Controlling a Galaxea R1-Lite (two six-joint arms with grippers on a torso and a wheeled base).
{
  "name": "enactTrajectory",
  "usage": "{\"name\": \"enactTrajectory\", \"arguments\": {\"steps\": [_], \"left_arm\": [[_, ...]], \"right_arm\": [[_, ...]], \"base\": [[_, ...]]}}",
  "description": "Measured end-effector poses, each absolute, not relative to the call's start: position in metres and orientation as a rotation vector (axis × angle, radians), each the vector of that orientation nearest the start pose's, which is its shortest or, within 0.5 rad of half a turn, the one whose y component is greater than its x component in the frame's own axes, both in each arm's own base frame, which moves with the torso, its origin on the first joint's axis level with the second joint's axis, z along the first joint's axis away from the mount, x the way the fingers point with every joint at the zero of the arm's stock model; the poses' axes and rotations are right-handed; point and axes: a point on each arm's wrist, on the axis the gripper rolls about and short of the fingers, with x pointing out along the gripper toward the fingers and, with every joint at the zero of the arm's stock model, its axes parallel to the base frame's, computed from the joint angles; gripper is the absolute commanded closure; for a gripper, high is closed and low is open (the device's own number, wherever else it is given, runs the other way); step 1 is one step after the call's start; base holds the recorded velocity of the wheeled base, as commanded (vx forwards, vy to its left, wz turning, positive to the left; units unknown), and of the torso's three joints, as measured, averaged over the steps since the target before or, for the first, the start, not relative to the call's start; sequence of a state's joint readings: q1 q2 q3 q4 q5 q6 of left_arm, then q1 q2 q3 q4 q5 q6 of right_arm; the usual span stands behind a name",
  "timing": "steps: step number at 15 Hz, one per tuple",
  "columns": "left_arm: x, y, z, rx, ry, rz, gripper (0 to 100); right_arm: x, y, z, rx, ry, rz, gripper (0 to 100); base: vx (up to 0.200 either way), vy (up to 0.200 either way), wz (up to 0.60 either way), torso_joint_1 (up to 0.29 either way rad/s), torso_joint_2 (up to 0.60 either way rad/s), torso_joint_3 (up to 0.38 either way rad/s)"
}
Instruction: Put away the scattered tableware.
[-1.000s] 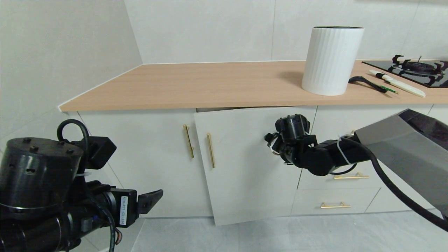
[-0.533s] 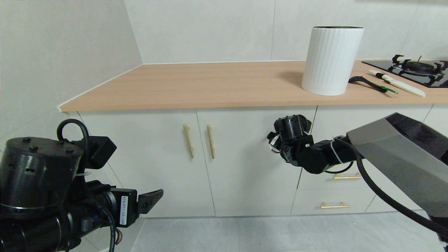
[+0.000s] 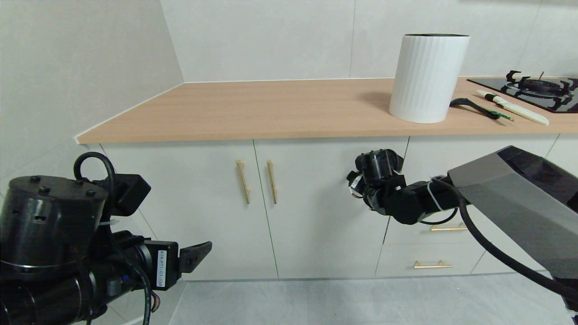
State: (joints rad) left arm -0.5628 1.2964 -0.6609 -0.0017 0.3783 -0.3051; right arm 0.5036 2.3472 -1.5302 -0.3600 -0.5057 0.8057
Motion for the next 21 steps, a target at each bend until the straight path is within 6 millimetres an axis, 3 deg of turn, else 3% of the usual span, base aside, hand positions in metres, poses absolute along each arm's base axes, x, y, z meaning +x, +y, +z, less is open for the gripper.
{"name": "enactTrajectory", "arguments": {"steps": [2, 5, 8, 15, 18, 21], "left_arm": [[0.161, -0.092, 0.186, -0.008, 0.584, -0.089, 0], [0.161, -0.092, 0.186, -0.008, 0.586, -0.089, 0], [0.161, -0.092, 0.186, -0.008, 0.584, -0.088, 0], [0.156, -0.088, 0.199, -0.052, 0.507, -0.106, 0], [0.145, -0.081, 0.212, -0.092, 0.421, -0.123, 0], [0.129, -0.064, 0.221, -0.123, 0.348, -0.092, 0]], "right_arm": [[0.406, 0.216, 0.094, 0.569, 0.440, -0.102, 0], [0.363, 0.203, 0.099, 0.550, 0.623, 0.131, 0], [0.324, 0.185, 0.126, 0.521, 0.556, 0.403, 0], [0.269, 0.147, 0.187, 0.383, 0.360, 0.471, 0], [0.228, 0.122, 0.217, 0.327, 0.228, 0.431, 0], [0.178, 0.091, 0.232, 0.276, 0.105, 0.362, 0]], "base": [[0.000, 0.000, 0.00, 0.000, 0.00, 0.000], [0.000, 0.000, 0.00, 0.000, 0.00, 0.000], [0.000, 0.000, 0.00, 0.000, 0.00, 0.000], [0.000, 0.000, 0.00, 0.000, 0.00, 0.000], [0.000, 0.000, 0.00, 0.000, 0.00, 0.000], [0.000, 0.000, 0.00, 0.000, 0.00, 0.000]]}}
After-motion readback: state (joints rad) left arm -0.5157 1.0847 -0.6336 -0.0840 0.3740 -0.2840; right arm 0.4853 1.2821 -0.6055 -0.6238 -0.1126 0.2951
